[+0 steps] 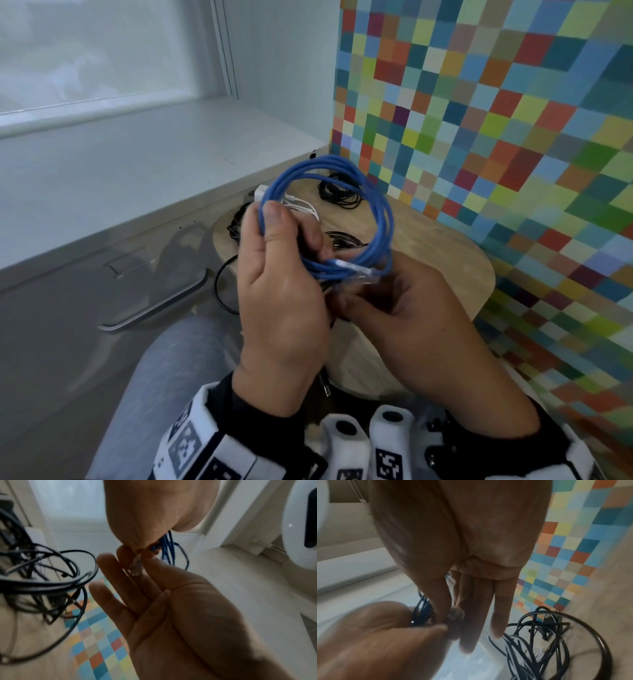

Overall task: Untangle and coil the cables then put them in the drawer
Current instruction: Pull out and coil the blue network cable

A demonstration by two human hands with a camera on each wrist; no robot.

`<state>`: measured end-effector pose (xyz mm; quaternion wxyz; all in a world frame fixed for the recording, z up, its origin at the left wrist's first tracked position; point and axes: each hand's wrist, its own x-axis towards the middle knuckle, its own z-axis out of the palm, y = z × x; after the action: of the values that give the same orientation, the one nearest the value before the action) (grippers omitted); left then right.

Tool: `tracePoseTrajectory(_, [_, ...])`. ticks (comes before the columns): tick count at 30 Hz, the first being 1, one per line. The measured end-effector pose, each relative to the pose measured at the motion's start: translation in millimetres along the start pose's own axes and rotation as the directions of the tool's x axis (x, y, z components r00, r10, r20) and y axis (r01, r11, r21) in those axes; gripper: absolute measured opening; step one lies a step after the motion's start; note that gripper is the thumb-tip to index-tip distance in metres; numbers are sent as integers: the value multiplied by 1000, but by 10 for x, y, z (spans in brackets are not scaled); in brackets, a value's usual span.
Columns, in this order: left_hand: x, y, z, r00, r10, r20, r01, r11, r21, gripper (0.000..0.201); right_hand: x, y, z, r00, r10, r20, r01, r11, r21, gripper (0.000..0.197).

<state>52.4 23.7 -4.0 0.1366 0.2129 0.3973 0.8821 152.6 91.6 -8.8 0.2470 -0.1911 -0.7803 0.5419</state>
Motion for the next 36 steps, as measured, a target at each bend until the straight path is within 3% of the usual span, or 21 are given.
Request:
tracePoseTrajectory(2, [71,44,-51,993,81,-83,-72,992,107,40,-34,-46,1,994,31,105,-18,993,-118,22])
tracePoseTrajectory(5, [235,138,-174,971,95,-220,-77,993,87,32,-84,-140,-20,946,107,307,-30,969,-244,15])
tracePoseTrajectory(7, [313,180,-231,960,103,-260,-89,994,64,31,-105,-184,-52,931,100,350,-7,967,-256,15])
tracePoseTrajectory(9, [331,183,-254,960,130,-247,-115,991,74,32,-102,-195,-78,954,41,297,40,964,-264,13])
tracePoseTrajectory(12, [263,159,-229,967,220,-126,-194,962,192,36,-111,-167,-70,989,-71,126,100,966,-240,17])
tracePoseTrajectory(15, [162,93,-194,963,268,8,-256,911,322,29,-113,-144,-26,988,-152,23,154,967,-202,28])
tracePoseTrajectory(18, [97,44,-173,958,269,102,-288,899,331,24,-99,-129,-24,984,-174,-32,170,981,-93,26])
tracePoseTrajectory(24, [125,8,-186,942,324,89,-331,852,406,23,-106,-167,-99,975,-197,103,189,979,80,27])
tracePoseTrajectory(27, [141,-34,-202,947,317,45,-303,844,442,22,-125,-188,-76,964,-196,182,170,974,151,14])
tracePoseTrajectory(29, [154,-28,-214,951,305,50,-296,852,432,20,-145,-189,-75,952,-206,228,159,965,208,22])
tracePoseTrajectory(31, [169,-15,-217,963,260,75,-268,883,384,18,-150,-173,-61,952,-237,192,202,961,187,33])
tracePoseTrajectory(33, [170,-10,-212,973,210,95,-230,913,337,19,-128,-162,-37,956,-287,62,282,956,76,30])
tracePoseTrajectory(36, [145,-14,-193,977,173,127,-204,930,305,22,-88,-145,-17,914,-394,-94,388,918,-81,24])
